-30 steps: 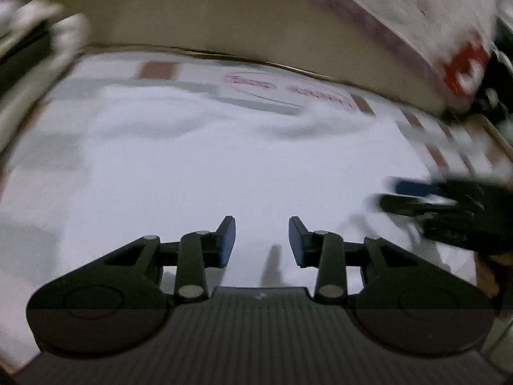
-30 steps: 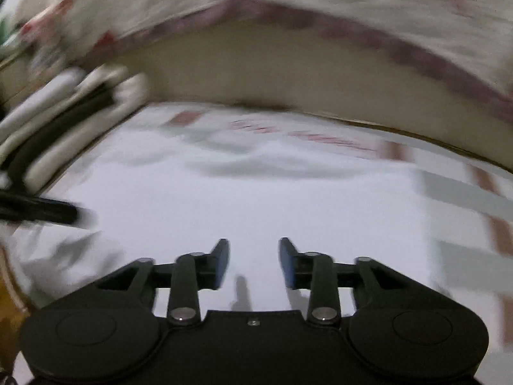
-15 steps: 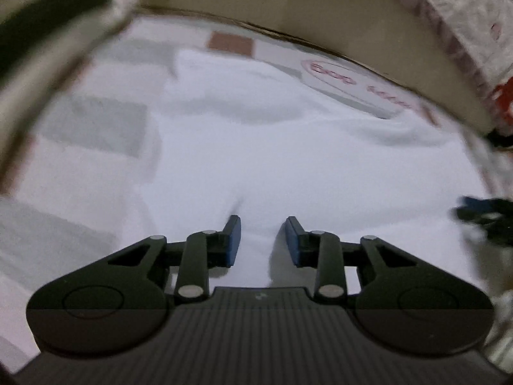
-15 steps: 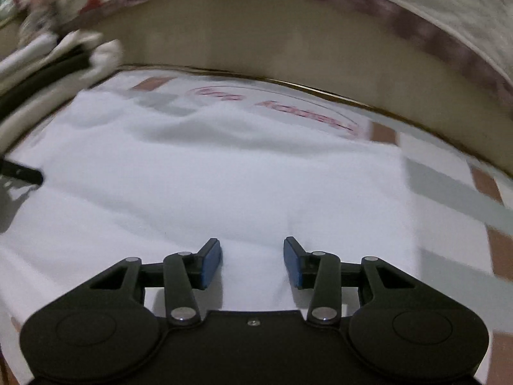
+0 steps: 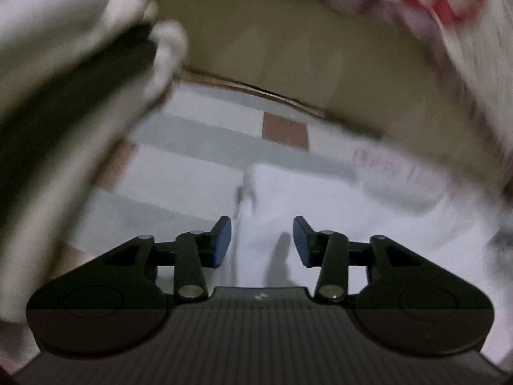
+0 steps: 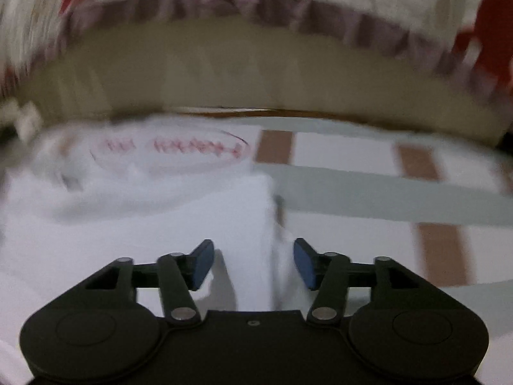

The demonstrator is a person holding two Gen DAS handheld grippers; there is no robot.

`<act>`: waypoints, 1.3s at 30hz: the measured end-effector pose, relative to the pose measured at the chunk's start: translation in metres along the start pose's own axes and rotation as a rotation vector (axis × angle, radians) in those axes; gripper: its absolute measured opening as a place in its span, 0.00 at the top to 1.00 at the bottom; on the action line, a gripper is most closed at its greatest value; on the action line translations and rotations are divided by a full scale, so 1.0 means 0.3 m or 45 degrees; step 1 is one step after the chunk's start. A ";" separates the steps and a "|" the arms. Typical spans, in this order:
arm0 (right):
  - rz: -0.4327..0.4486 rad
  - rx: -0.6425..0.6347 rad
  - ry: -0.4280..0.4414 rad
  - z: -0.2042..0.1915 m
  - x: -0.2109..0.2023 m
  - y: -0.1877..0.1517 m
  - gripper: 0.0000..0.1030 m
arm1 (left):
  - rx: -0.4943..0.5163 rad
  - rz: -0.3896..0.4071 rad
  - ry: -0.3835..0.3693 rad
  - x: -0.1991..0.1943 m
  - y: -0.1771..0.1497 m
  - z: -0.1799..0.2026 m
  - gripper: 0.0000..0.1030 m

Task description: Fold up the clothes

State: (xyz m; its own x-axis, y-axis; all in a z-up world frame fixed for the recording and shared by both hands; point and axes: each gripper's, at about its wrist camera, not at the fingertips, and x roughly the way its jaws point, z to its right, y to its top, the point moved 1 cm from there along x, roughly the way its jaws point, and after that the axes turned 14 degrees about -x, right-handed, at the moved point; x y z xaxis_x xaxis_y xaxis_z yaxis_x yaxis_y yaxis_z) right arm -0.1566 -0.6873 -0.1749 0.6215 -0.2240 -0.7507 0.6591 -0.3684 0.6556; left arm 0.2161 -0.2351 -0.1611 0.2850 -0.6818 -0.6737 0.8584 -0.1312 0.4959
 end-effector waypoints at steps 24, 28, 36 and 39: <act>0.285 -0.210 -0.088 -0.005 0.082 0.125 0.93 | 0.277 0.345 0.086 0.173 0.035 0.137 0.94; 0.197 -0.252 -0.144 -0.011 0.143 0.124 0.93 | 0.373 0.292 0.199 0.246 0.003 0.149 0.94; 0.024 -0.243 -0.649 -0.031 0.193 0.099 0.55 | 0.270 0.274 0.407 0.153 0.009 0.191 0.88; 0.105 -0.141 -0.471 -0.089 0.099 0.097 0.55 | 0.246 0.170 0.142 0.026 -0.091 0.245 0.87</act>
State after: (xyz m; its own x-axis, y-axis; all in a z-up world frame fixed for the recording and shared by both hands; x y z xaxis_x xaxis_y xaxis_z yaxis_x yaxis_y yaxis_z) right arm -0.1078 -0.6806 -0.1761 0.4928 -0.5664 -0.6605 0.6679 -0.2404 0.7044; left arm 0.1636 -0.2896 -0.1395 0.4448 -0.6198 -0.6465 0.7157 -0.1881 0.6726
